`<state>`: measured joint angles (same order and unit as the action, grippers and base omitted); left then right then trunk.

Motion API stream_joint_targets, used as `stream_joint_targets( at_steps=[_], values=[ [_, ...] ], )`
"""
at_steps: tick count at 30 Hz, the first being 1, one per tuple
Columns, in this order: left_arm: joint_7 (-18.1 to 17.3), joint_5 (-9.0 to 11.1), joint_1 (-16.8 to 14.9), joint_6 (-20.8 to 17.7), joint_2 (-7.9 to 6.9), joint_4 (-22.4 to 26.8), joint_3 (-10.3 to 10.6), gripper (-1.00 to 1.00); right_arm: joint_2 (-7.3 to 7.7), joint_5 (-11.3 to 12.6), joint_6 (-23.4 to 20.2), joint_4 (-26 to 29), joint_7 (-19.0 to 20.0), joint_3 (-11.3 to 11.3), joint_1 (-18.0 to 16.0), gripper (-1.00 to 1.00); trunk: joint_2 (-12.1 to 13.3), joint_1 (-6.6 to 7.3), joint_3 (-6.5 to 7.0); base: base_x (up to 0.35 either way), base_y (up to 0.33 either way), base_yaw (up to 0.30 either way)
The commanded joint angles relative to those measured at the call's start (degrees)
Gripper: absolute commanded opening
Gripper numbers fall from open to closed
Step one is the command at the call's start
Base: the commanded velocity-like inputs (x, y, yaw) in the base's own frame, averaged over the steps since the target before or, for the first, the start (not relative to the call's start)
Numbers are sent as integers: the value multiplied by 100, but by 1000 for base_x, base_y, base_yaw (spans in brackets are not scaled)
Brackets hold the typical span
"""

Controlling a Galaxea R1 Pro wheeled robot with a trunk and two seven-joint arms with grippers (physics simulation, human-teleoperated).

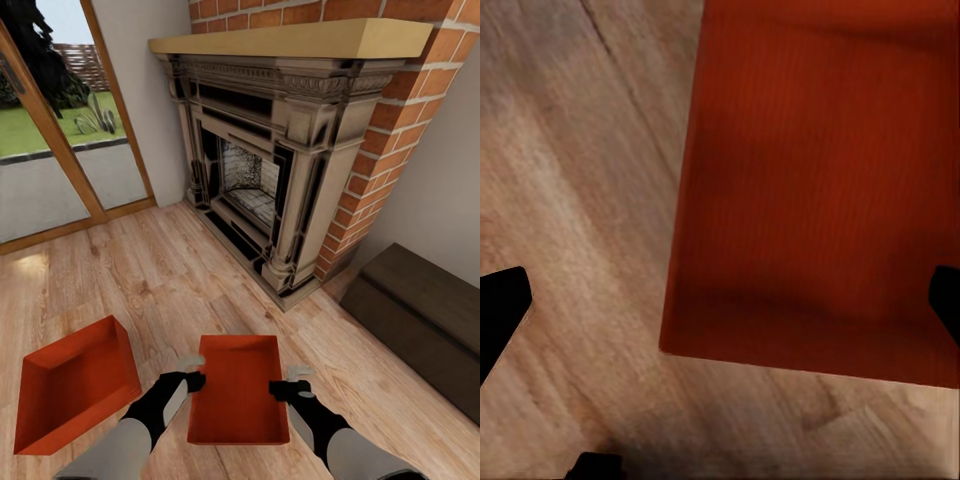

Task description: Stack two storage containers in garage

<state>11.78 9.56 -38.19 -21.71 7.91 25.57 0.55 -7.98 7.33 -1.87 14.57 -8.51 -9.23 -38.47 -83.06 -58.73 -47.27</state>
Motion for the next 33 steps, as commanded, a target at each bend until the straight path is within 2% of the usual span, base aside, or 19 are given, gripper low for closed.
stream_joint_targets(
  at_steps=[1, 4, 5, 6, 7, 9, 11, 12, 14, 17, 21, 33],
  values=[
    [39, 59, -37, -11, -12, -8, 5, 100, -6, 65, 44, 7, -38, -34, -5, 100, -2, 0, -4, 0, 0, 0],
    [42, 63, -116, 131, -47, -118, 0, 100, -30, 154, 380, -14, -42, 150, -14, 100, -2, 0, -4, 0, 0, 0],
    [42, 69, -136, 258, -55, -180, -1, 100, -44, 229, 523, -22, -40, 284, -16, 100, -2, 0, -4, 0, 0, 0],
    [41, 48, -168, 653, -63, -394, -2, 100, -66, 328, 726, -47, -26, 497, -13, 100, -2, 0, -4, 0, 0, 0],
    [40, 46, -169, 680, -66, -410, 0, 100, -67, 328, 740, -53, -16, 505, -13, 100, -2, 0, -4, 0, 0, 0],
    [35, 45, -172, 752, -74, -462, -1, 100, -70, 292, 796, -91, 22, 469, -7, 100, -2, 0, -4, 0, 0, 0],
    [32, 39, -173, 779, -78, -492, -2, 100, -70, 151, 818, -140, 39, 332, -5, 100, -2, 0, -4, 0, 0, 0],
    [32, 30, -175, 794, -82, -468, -2, 100, -72, -70, 844, -207, 40, 142, -4, 100, -2, 0, -4, 0, 0, 0],
    [31, 5, -178, 821, -87, -456, 9, 100, -70, -262, 864, -282, 35, 13, -1, 100, -2, 0, -4, 0, 0, 0],
    [-9, -65, -179, 941, -131, -441, 17, 100, -63, -370, 878, -377, 27, -67, -1, 100, -2, 0, -4, 0, 0, 0],
    [16, -147, -180, 1330, -213, -443, 31, 100, -65, -427, 878, -442, -19, -110, -2, 100, -2, 0, -4, 0, 0, 0],
    [38, -139, -180, 1422, -227, -615, 24, 100, -66, -428, 856, -455, -28, -97, -2, 100, -2, 0, -4, 0, 0, 0]
  ],
)
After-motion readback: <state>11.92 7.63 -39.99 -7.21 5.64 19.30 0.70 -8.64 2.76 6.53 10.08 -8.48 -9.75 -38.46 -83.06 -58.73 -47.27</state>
